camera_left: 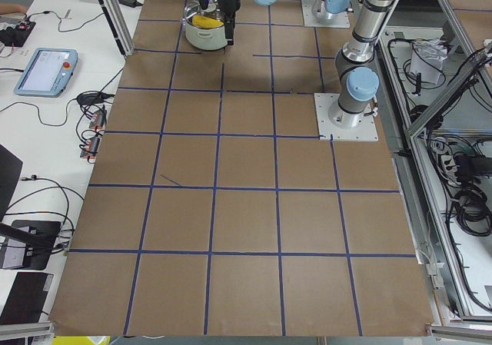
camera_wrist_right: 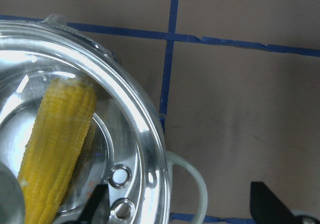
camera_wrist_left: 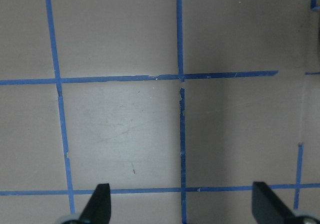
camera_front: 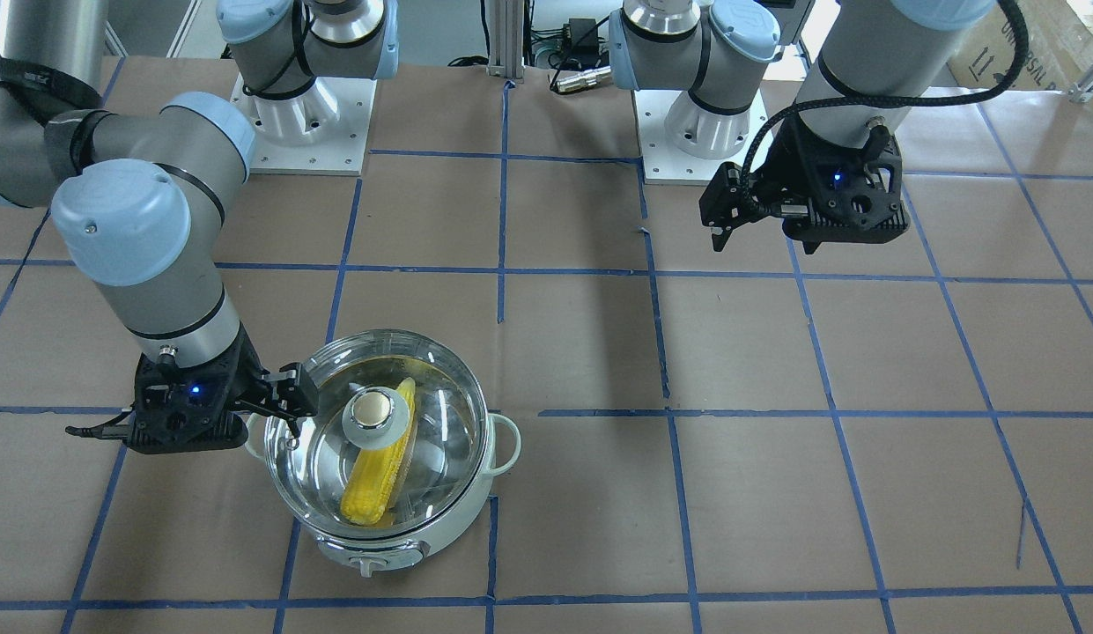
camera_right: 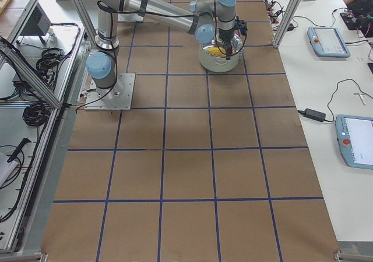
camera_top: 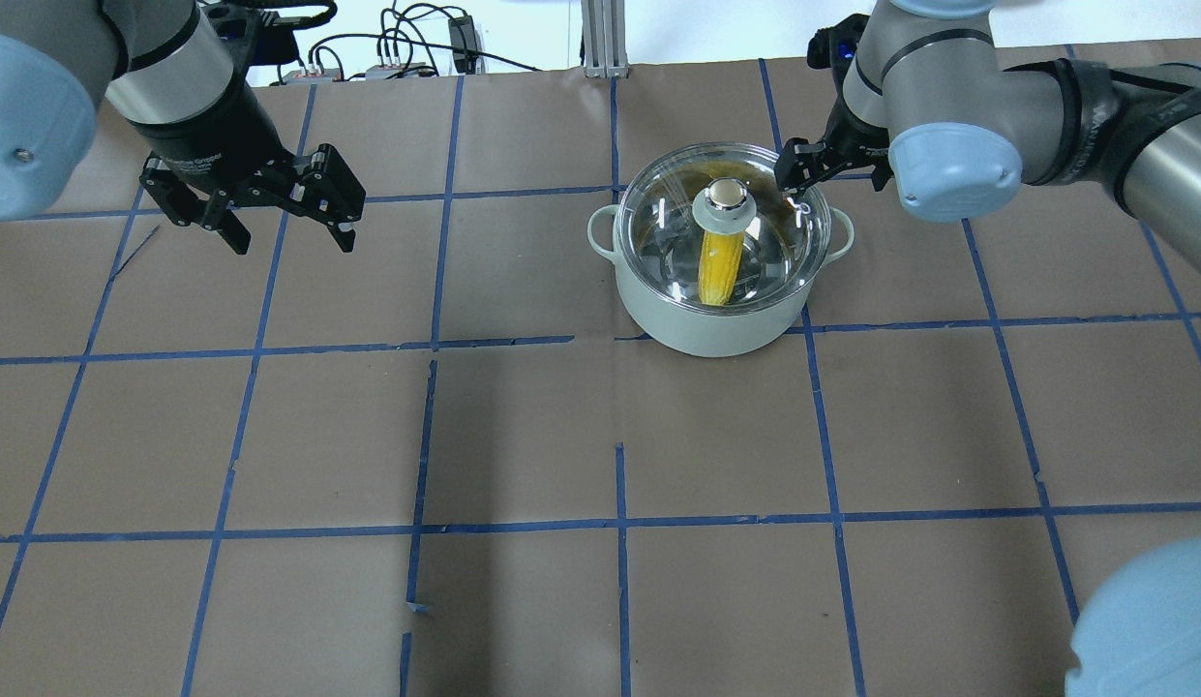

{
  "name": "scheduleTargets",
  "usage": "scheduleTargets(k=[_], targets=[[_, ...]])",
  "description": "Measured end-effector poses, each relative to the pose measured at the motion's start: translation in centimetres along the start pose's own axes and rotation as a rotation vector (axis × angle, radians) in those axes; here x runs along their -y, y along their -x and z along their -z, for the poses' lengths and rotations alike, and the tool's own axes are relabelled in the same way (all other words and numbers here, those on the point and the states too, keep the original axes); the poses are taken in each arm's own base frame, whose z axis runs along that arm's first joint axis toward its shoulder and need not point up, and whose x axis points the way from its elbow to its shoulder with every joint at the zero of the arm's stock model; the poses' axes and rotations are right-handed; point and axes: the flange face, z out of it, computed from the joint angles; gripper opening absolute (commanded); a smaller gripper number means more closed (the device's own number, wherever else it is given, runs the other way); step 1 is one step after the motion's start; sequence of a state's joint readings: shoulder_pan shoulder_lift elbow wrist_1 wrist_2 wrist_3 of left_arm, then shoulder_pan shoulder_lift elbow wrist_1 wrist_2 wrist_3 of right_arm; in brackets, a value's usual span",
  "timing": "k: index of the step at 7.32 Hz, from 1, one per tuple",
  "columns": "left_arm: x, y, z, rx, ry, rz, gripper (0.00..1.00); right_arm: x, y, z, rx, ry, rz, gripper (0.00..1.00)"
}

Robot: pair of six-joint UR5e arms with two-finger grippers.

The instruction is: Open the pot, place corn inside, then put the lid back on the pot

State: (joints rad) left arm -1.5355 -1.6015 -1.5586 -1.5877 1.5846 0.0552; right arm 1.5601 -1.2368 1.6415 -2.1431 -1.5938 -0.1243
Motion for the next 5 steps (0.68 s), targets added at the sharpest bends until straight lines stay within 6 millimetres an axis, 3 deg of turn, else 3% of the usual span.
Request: scheduleTargets(k=[3,5], targets=[[0.0,0.0,-0.1,0.000,0.001,0.000,1.00,-0.1,0.0,-0.4,0.001,0.006,-0.002,1.00],[0.0,0.0,-0.1,0.000,0.001,0.000,1.00,0.1,-0.2,0.9,-0.004,-0.007,-0.001,1.00]])
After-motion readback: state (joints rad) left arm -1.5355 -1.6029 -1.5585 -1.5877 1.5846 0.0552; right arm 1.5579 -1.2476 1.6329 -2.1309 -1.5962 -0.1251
